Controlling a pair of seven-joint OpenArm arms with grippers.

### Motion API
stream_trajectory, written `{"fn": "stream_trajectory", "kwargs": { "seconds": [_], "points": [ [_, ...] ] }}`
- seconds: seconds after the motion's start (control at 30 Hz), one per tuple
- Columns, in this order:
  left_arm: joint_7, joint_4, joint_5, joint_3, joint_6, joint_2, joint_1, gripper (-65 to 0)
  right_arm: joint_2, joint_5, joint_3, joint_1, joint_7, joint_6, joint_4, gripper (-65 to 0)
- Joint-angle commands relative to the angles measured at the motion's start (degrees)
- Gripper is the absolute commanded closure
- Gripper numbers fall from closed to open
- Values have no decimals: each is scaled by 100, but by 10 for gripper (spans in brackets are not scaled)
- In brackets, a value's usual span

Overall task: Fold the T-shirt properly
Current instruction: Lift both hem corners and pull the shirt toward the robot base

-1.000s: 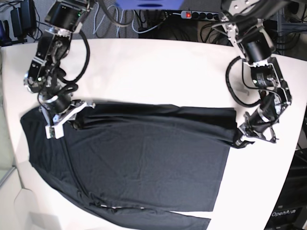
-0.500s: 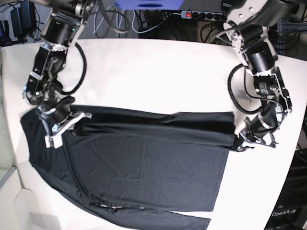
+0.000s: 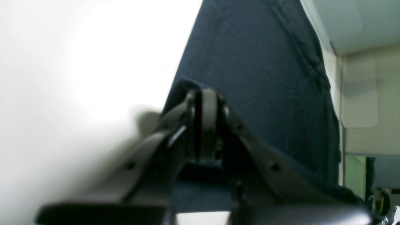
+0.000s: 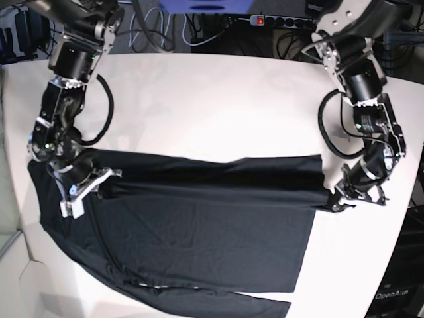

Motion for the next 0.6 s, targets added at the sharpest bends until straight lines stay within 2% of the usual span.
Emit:
{"fn": "stream_trajectory", "kwargs": {
  "seconds": [0.0, 0.27, 0.57],
  "points": [
    [-114, 100, -118, 1, -57, -65, -181, 0, 39, 90, -83, 176, 143, 37, 98, -15],
    [-105, 100, 234, 1, -57, -48, -190, 0, 162, 90, -585, 193, 160, 28, 98, -15],
    [-105, 136, 313, 1, -83, -65, -216, 0, 276, 81, -611, 439, 152, 28, -157, -15]
  ]
}}
